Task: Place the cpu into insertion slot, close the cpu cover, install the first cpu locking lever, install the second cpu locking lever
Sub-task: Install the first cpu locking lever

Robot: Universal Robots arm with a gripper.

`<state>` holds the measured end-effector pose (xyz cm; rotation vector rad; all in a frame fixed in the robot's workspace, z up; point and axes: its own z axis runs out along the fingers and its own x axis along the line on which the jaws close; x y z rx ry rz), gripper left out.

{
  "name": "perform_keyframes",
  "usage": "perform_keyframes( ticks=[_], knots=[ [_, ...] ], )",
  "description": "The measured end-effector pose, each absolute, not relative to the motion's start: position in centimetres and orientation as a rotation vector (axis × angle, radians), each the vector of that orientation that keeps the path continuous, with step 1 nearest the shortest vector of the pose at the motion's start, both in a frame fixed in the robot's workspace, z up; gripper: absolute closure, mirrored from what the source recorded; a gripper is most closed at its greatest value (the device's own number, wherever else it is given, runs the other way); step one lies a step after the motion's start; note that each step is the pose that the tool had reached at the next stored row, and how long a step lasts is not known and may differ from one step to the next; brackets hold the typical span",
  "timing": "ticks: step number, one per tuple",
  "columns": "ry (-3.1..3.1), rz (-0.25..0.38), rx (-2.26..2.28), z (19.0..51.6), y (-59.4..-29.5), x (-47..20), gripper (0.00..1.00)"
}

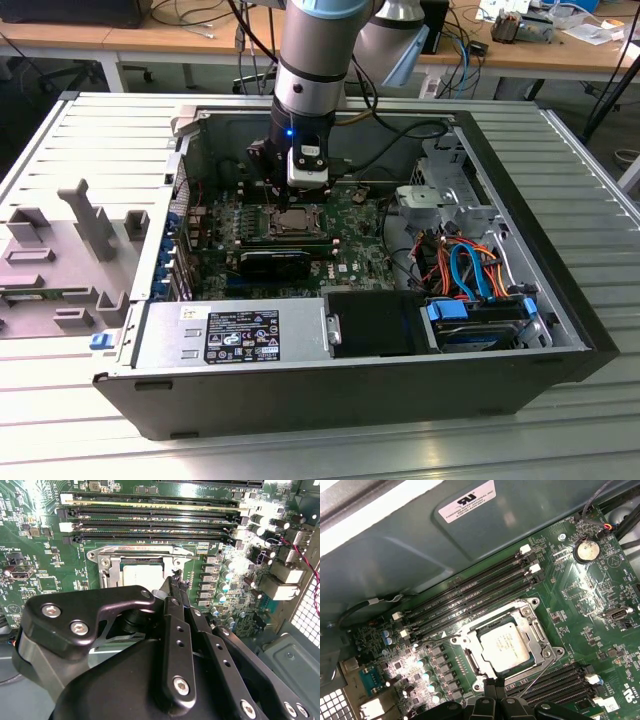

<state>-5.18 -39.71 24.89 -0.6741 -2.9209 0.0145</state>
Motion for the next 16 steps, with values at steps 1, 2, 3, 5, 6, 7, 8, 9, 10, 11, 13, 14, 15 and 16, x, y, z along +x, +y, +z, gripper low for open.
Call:
perform_keyframes(
  ticks=[1, 2, 3, 5, 6, 7, 8, 9, 10, 11, 13, 14, 15, 16],
  knots=[
    [-2.921, 0.015, -0.674, 24.89, -39.71, -5.18, 0.89],
    [-2.921, 0.014, -0.673, 24.89, -39.71, -5.18, 0.89],
    [-2.922, 0.014, -0.671, 24.89, -39.71, -5.18, 0.89],
    [-2.924, 0.013, -0.661, 24.88, -39.71, -5.18, 0.89],
    [-2.925, 0.012, -0.654, 24.88, -39.71, -5.18, 0.89],
    [-2.927, 0.012, -0.643, 24.88, -39.71, -5.18, 0.89],
    [-2.929, 0.012, -0.634, 24.89, -39.71, -5.18, 0.89],
    [-2.931, 0.012, -0.627, 24.89, -39.72, -5.18, 0.89],
    [-2.931, 0.012, -0.627, 24.89, -39.71, -5.18, 0.89],
    [-2.931, 0.011, -0.625, 24.89, -39.71, -5.17, 0.89],
    [-2.931, 0.010, -0.625, 24.89, -39.70, -5.18, 0.89],
    [-2.931, 0.010, -0.624, 24.89, -39.70, -5.18, 0.89],
    [-2.931, 0.010, -0.624, 24.88, -39.70, -5.18, 0.89],
    [-2.931, 0.010, -0.624, 24.89, -39.70, -5.18, 0.89]
  ],
)
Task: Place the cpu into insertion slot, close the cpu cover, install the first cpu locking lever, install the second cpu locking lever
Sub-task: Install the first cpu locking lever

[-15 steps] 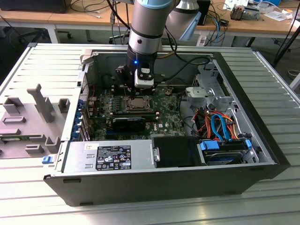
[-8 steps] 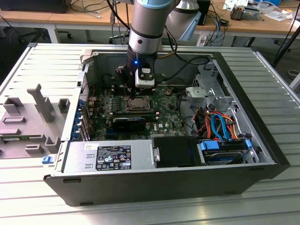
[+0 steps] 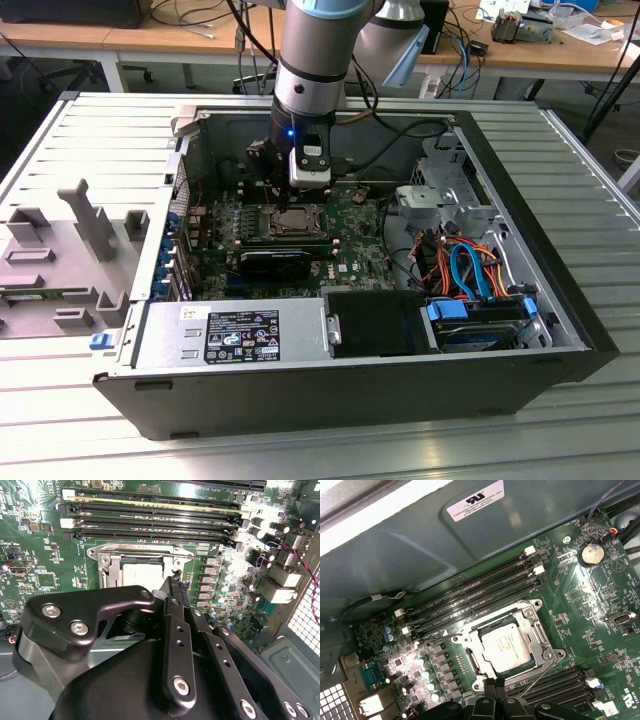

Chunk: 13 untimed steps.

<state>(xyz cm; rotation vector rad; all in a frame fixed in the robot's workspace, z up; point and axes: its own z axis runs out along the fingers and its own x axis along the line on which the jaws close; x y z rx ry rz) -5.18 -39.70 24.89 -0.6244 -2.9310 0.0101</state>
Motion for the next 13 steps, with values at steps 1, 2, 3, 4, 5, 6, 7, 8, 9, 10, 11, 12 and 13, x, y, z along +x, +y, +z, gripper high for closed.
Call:
perform_keyframes(
  ticks=[1, 2, 3, 4, 5, 6, 7, 8, 9, 10, 11, 12, 13],
  knots=[
    [-2.931, 0.010, -0.624, 24.88, -39.71, -5.18, 0.89],
    [-2.931, 0.010, -0.624, 24.88, -39.71, -5.13, 0.89],
    [-2.931, 0.009, -0.624, 24.88, -39.71, -5.09, 0.89],
    [-2.931, 0.009, -0.624, 24.87, -39.71, -5.09, 0.89],
    [-2.931, 0.009, -0.624, 24.88, -39.71, -5.09, 0.89],
    [-2.931, 0.009, -0.624, 24.88, -39.71, -5.09, 0.89],
    [-2.931, 0.009, -0.623, 24.88, -39.71, -5.09, 0.89],
    [-2.932, 0.009, -0.619, 24.88, -39.72, -5.09, 0.89],
    [-2.932, 0.010, -0.616, 24.88, -39.72, -5.09, 0.89],
    [-2.933, 0.010, -0.614, 24.88, -39.71, -5.09, 0.89],
    [-2.933, 0.010, -0.613, 24.88, -39.71, -5.09, 0.89],
    [-2.933, 0.010, -0.612, 24.88, -39.71, -5.09, 0.89],
    [-2.934, 0.010, -0.609, 24.88, -39.71, -5.09, 0.89]
  ],
)
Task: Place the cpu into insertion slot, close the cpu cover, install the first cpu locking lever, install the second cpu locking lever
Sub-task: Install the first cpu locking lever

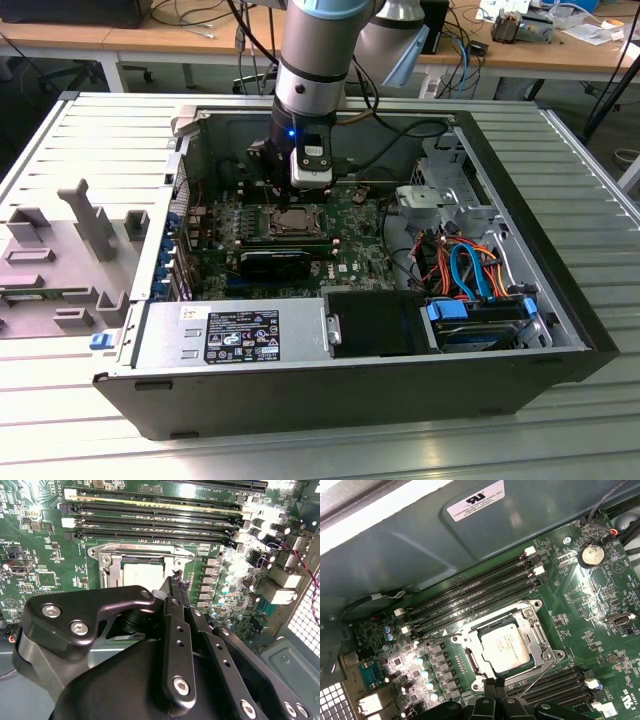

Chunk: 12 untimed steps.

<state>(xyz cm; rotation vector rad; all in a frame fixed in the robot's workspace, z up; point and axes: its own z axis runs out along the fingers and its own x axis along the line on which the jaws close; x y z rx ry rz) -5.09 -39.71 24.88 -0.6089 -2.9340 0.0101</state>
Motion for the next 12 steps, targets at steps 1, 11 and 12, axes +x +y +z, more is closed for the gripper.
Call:
perform_keyframes(
  ticks=[1, 11, 12],
  knots=[
    [-2.935, 0.010, -0.606, 24.88, -39.71, -5.09, 0.89],
    [-2.948, 0.012, -0.535, 24.88, -39.71, -5.09, 0.89],
    [-2.949, 0.012, -0.533, 24.87, -39.71, -5.09, 0.89]
  ],
)
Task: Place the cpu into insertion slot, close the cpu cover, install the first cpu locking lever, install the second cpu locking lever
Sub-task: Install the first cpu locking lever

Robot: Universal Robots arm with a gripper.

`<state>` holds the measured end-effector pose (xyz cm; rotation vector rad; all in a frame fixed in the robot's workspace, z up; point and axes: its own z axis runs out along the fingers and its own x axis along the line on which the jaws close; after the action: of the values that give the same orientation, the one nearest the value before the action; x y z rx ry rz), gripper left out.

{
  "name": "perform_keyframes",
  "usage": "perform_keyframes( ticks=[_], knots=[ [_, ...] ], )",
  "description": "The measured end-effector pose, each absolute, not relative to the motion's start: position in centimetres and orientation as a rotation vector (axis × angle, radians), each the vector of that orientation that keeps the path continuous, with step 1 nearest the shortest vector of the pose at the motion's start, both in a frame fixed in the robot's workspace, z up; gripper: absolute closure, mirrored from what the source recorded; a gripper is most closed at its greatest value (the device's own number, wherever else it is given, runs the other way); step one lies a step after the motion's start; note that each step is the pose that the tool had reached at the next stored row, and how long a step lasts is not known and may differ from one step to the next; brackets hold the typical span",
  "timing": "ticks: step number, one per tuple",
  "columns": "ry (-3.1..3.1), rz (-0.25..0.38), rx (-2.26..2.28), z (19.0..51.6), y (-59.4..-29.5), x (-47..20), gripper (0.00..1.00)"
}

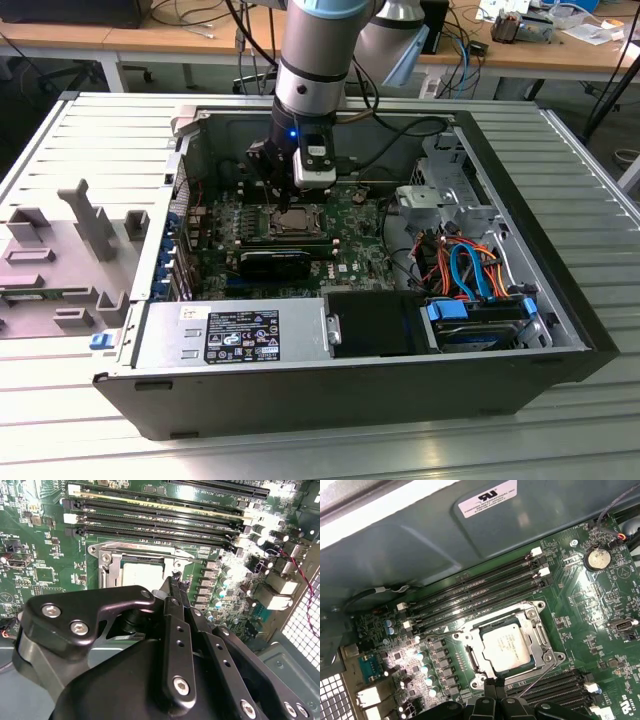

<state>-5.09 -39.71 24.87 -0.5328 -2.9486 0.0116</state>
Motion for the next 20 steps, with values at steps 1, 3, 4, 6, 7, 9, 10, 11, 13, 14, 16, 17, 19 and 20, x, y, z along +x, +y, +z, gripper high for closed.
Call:
perform_keyframes(
  ticks=[1, 3, 4, 6, 7, 9, 10, 11, 13, 14, 16, 17, 19, 20],
  knots=[
    [-2.949, 0.011, -0.531, 24.87, -39.71, -5.09, 0.89],
    [-2.949, 0.012, -0.529, 24.88, -39.71, -5.09, 0.89],
    [-2.950, 0.012, -0.526, 24.88, -39.72, -5.09, 0.89],
    [-2.950, 0.012, -0.523, 24.88, -39.71, -5.09, 0.89],
    [-2.951, 0.012, -0.522, 24.88, -39.71, -5.09, 0.89],
    [-2.951, 0.013, -0.517, 24.88, -39.71, -5.09, 0.89],
    [-2.952, 0.013, -0.516, 24.88, -39.71, -5.09, 0.89],
    [-2.952, 0.013, -0.514, 24.88, -39.71, -5.09, 0.89],
    [-2.952, 0.013, -0.512, 24.88, -39.71, -5.09, 0.89],
    [-2.952, 0.013, -0.511, 24.88, -39.71, -5.09, 0.89],
    [-2.953, 0.013, -0.509, 24.88, -39.71, -5.09, 0.89],
    [-2.953, 0.013, -0.508, 24.88, -39.71, -5.09, 0.89],
    [-2.953, 0.013, -0.507, 24.88, -39.71, -5.09, 0.89],
    [-2.953, 0.013, -0.506, 24.88, -39.71, -5.09, 0.89]
  ],
)
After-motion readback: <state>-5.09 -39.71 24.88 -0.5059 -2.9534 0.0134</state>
